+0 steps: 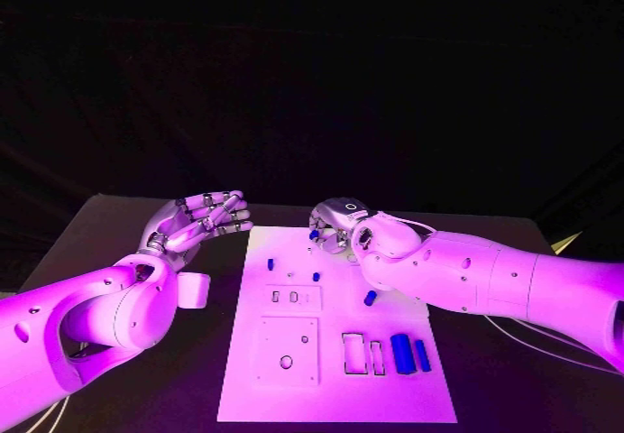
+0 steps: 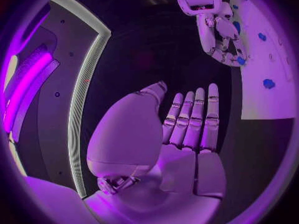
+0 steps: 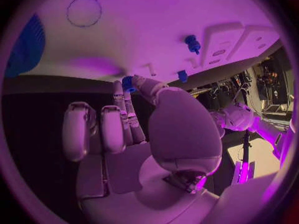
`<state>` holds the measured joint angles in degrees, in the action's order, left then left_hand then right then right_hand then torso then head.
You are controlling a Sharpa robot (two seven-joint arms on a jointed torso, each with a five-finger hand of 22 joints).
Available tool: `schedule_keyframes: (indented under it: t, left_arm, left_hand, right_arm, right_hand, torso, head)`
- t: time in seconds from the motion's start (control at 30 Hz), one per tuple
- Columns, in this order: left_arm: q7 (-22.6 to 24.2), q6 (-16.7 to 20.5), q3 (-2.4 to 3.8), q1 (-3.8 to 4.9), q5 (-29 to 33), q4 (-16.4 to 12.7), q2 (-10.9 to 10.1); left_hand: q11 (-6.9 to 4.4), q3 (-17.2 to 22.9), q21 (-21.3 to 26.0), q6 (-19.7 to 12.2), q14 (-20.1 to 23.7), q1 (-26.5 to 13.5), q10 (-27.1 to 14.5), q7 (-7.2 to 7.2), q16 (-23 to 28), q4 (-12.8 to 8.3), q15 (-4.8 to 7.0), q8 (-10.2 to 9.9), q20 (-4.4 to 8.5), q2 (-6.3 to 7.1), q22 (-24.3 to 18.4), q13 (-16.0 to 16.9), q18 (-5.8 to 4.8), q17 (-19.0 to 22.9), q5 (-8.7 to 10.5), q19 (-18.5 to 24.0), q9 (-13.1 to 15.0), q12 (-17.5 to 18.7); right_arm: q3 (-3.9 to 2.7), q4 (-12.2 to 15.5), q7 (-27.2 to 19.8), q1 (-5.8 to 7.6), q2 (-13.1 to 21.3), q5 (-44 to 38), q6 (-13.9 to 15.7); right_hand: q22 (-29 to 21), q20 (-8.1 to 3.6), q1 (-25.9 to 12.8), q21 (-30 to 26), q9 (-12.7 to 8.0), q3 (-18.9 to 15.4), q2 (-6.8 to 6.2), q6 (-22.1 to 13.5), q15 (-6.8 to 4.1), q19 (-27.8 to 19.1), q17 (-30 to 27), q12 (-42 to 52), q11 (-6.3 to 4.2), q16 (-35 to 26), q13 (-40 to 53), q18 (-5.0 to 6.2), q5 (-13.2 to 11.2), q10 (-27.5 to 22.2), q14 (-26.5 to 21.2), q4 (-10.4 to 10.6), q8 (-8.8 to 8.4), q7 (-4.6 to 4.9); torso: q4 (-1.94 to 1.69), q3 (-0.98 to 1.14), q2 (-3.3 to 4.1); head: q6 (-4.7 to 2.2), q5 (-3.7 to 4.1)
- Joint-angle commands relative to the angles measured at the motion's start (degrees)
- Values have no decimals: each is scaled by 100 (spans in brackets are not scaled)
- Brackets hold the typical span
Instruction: Assemble the parts on the task board
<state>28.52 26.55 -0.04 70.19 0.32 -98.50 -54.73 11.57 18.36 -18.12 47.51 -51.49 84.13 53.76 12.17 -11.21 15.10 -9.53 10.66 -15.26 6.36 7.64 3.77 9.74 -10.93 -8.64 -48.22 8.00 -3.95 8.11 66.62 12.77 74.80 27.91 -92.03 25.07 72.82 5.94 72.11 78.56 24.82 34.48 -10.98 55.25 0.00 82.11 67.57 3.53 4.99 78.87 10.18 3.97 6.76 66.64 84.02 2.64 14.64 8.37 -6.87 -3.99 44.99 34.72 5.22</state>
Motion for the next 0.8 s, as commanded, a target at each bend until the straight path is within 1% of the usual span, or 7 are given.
schedule_keyframes:
  t: [0.03, 0.23, 0.37, 0.4, 0.53, 0.73, 0.8]
  left_arm:
    - [23, -107, 6, 15, -30, 9, 16]
    - [20, -107, 5, 17, -27, 39, 28]
    - [20, -106, 5, 18, -25, 54, 27]
    - [20, -106, 5, 18, -25, 59, 26]
    - [18, -106, 5, 18, -21, 73, 13]
    - [6, -135, 4, 18, -8, 90, -5]
    - [2, -155, 4, 17, -5, 97, -14]
  left_hand:
    - [11, 33, -38, -12, 4, 12, -7, 199, 18, 5, -3, -2, -3, 41, 8, -6, 67, -8, 28, -22, -1, 26]
    - [11, 33, -38, -12, 4, 12, -7, 199, 18, 5, -3, -2, -3, 41, 8, -6, 67, -8, 28, -22, -1, 26]
    - [11, 33, -38, -12, 4, 12, -7, 199, 18, 5, -3, -2, -3, 41, 8, -6, 67, -8, 28, -22, -1, 26]
    - [11, 33, -38, -12, 4, 12, -7, 199, 18, 5, -3, -2, -3, 41, 8, -6, 67, -8, 28, -22, -1, 26]
    - [11, 33, -38, -12, 4, 12, -7, 199, 18, 5, -3, -2, -3, 41, 8, -6, 67, -8, 28, -22, -1, 26]
    - [13, 39, -40, -17, 9, 11, -13, 201, 24, 2, -5, -5, -3, 43, 8, -6, 66, -14, 30, -21, -2, 28]
    - [13, 41, -41, -18, 10, 12, -14, 200, 26, 0, -5, -6, -3, 43, 8, -6, 66, -15, 30, -21, -2, 28]
  right_arm:
    - [2, 12, -105, -3, -8, 51, -118]
    - [5, 73, -98, -3, 38, 59, -8]
    - [6, 186, -77, -3, 150, 56, 90]
    - [6, 240, -68, -2, 204, 56, 106]
    - [1, 506, -38, 9, 480, 74, 170]
    - [-34, 963, -38, 78, 1035, 487, 343]
    - [-48, 1112, -41, 118, 1262, 835, 358]
  right_hand:
    - [-141, 20, -41, -106, -42, -49, -147, -122, 43, -80, -81, 5, 30, -45, -13, -7, -44, -110, 167, 36, -121, 34]
    - [-263, 40, -56, -201, -38, -99, -219, -202, 58, -139, -162, 6, 46, -82, -28, 21, -45, -211, 144, 40, -190, 49]
    - [-822, 66, -47, -643, -85, -395, -305, -559, 80, -387, -516, 16, 75, -284, -91, 136, -38, -611, 47, 83, -445, 82]
    - [-915, 68, 8, -734, -86, -595, -282, -628, 81, -411, -592, 49, 77, -325, -106, 153, -32, -681, 35, 104, -504, 59]
    - [-932, 65, 89, -769, -71, -807, -237, -610, 77, -392, -617, 94, 73, -333, -112, 154, -24, -697, 39, 133, -522, 62]
    - [-778, 40, 202, -677, -45, -834, -161, -494, 48, -292, -522, 275, 35, -265, -69, 122, -18, -422, 76, 150, -509, 73]
    - [-400, 13, 186, -404, -29, -773, -159, -391, 13, -118, -237, 512, -16, -94, 26, 46, -20, 20, 150, 191, -491, 52]
  torso:
    - [11, -1, -1]
    - [14, -3, 2]
    - [19, 5, -4]
    - [20, 8, -4]
    - [31, 8, -9]
    - [78, 25, -27]
    - [105, 38, -40]
  head:
    - [6, -16]
    - [-1, -4]
    - [-8, -9]
    - [-17, -5]
    - [-39, -12]
    - [-84, -29]
    - [-106, -56]
